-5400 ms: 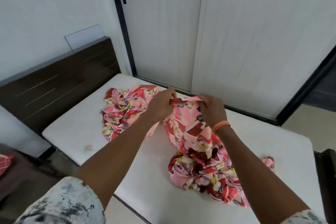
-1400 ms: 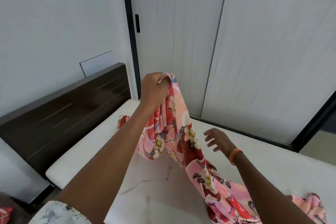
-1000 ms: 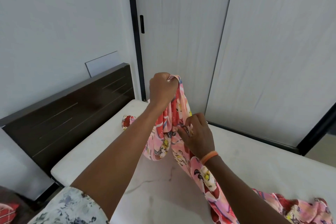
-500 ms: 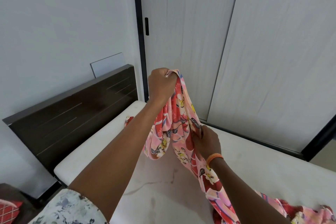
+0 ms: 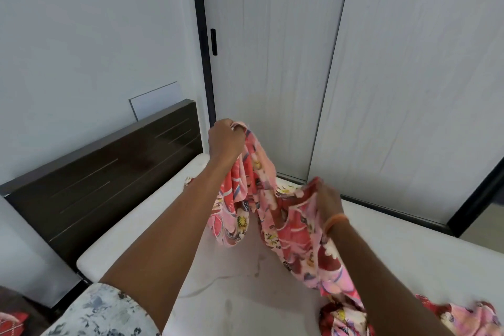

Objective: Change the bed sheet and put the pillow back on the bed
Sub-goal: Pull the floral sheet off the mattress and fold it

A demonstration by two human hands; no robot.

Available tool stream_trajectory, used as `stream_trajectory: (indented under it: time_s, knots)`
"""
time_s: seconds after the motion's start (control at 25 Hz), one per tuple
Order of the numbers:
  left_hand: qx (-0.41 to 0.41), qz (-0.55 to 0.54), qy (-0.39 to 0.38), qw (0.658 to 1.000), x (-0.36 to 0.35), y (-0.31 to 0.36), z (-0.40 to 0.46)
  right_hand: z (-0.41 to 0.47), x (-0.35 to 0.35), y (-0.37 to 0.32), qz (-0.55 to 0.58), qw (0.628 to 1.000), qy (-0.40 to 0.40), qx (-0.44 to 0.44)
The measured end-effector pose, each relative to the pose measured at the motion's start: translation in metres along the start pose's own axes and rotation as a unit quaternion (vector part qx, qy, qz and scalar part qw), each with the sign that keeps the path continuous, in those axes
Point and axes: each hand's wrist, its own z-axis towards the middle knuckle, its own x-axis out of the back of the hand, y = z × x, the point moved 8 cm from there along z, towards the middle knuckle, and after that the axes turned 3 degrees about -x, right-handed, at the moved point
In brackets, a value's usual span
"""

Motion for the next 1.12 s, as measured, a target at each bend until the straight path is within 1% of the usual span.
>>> stream_trajectory:
  time_s: [0.04, 0.08, 0.16, 0.2, 0.24, 0.28, 0.32, 0.36, 0.4, 0.44, 0.48, 0.56, 0.6, 0.64, 0.68, 0.76, 0.8, 0.88, 0.96, 1.04, 1.12]
  knots:
    - [0.05, 0.019, -0.01, 0.999, -0.008, -0.02, 0.001, 0.001, 0.002, -0.028, 0.011, 1.0, 0.002, 0.017]
    - [0.115, 0.043, -0.021, 0.992, -0.013, -0.038, -0.002, 0.004, 0.004, -0.056, -0.013, 0.999, 0.005, 0.052]
    - [0.236, 0.066, -0.043, 0.969, -0.02, -0.063, -0.02, 0.009, 0.008, -0.105, -0.146, 0.979, 0.035, 0.139]
    - [0.25, 0.075, -0.062, 0.963, -0.027, -0.068, -0.028, 0.011, 0.01, -0.119, -0.197, 0.964, 0.047, 0.171]
    - [0.212, 0.093, -0.094, 0.968, -0.036, -0.063, -0.031, 0.015, 0.011, -0.125, -0.225, 0.955, 0.046, 0.186]
    - [0.138, 0.106, -0.136, 0.975, -0.049, -0.051, -0.034, 0.016, 0.01, -0.125, -0.237, 0.953, 0.038, 0.185]
    - [0.05, 0.105, -0.187, 0.975, -0.065, -0.035, -0.04, 0.018, 0.009, -0.121, -0.242, 0.952, 0.029, 0.185]
    - [-0.029, 0.087, -0.24, 0.966, -0.081, -0.016, -0.051, 0.015, 0.007, -0.116, -0.243, 0.951, 0.02, 0.192]
    - [-0.084, 0.06, -0.285, 0.953, -0.095, 0.003, -0.063, 0.013, 0.004, -0.112, -0.24, 0.949, 0.005, 0.202]
    - [-0.123, 0.037, -0.311, 0.942, -0.105, 0.02, -0.072, 0.008, 0.0, -0.109, -0.233, 0.949, -0.024, 0.213]
    - [-0.15, 0.02, -0.316, 0.937, -0.112, 0.033, -0.078, 0.001, -0.007, -0.106, -0.219, 0.948, -0.069, 0.219]
    - [-0.201, 0.01, -0.293, 0.935, -0.119, 0.051, -0.082, -0.013, -0.017, -0.104, -0.211, 0.939, -0.149, 0.228]
    - [-0.224, 0.025, -0.279, 0.934, -0.122, 0.054, -0.082, -0.019, -0.017, -0.106, -0.227, 0.929, -0.164, 0.244]
    - [-0.239, 0.046, -0.269, 0.932, -0.123, 0.055, -0.081, -0.022, -0.014, -0.109, -0.253, 0.917, -0.157, 0.266]
    - [-0.244, 0.065, -0.263, 0.931, -0.125, 0.053, -0.079, -0.024, -0.008, -0.111, -0.285, 0.902, -0.132, 0.296]
    - [-0.234, 0.073, -0.251, 0.937, -0.125, 0.055, -0.076, -0.019, 0.011, -0.11, -0.352, 0.869, -0.05, 0.343]
    - [-0.229, 0.057, -0.244, 0.941, -0.124, 0.058, -0.076, -0.014, 0.021, -0.104, -0.38, 0.859, -0.017, 0.344]
    - [-0.223, 0.01, -0.213, 0.951, -0.117, 0.068, -0.072, -0.002, 0.039, -0.084, -0.424, 0.849, 0.029, 0.314]
    - [-0.203, -0.044, -0.147, 0.967, -0.1, 0.077, -0.061, 0.013, 0.063, -0.056, -0.438, 0.858, 0.072, 0.26]
    - [-0.172, -0.094, -0.095, 0.976, -0.084, 0.077, -0.048, 0.025, 0.092, -0.028, -0.421, 0.882, 0.118, 0.177]
    - [-0.153, -0.136, -0.078, 0.976, -0.073, 0.077, -0.041, 0.03, 0.117, -0.002, -0.432, 0.88, 0.172, 0.094]
